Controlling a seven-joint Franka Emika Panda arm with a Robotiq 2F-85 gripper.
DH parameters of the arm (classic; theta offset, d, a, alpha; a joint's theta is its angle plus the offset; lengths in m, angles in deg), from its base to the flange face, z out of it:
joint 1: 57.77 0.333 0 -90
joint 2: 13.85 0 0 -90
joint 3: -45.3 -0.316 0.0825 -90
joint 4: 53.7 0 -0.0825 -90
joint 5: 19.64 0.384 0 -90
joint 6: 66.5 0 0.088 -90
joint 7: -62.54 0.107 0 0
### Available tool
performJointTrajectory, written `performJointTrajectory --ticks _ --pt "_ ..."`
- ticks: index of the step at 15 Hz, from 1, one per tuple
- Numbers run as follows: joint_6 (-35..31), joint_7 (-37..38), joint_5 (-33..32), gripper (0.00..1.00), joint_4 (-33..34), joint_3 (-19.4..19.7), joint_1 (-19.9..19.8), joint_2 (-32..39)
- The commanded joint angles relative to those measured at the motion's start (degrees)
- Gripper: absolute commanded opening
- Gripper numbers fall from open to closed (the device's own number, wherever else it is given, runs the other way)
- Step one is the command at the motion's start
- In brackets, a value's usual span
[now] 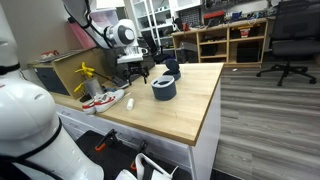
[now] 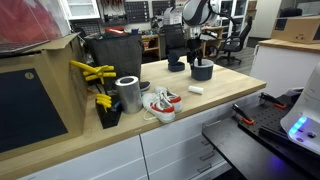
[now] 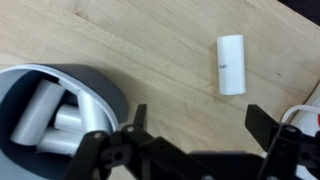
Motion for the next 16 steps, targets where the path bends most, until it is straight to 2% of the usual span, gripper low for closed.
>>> performJointTrajectory --ticks 1,9,16 --pt "2.62 -1.2 1.57 1.0 1.34 1.31 -1.21 -2.87" --pt "2.73 -0.49 2.55 1.0 4.21 4.59 -3.46 -3.96" --pt "2.32 1.18 2.28 1.0 6.56 6.43 -4.65 -2.1"
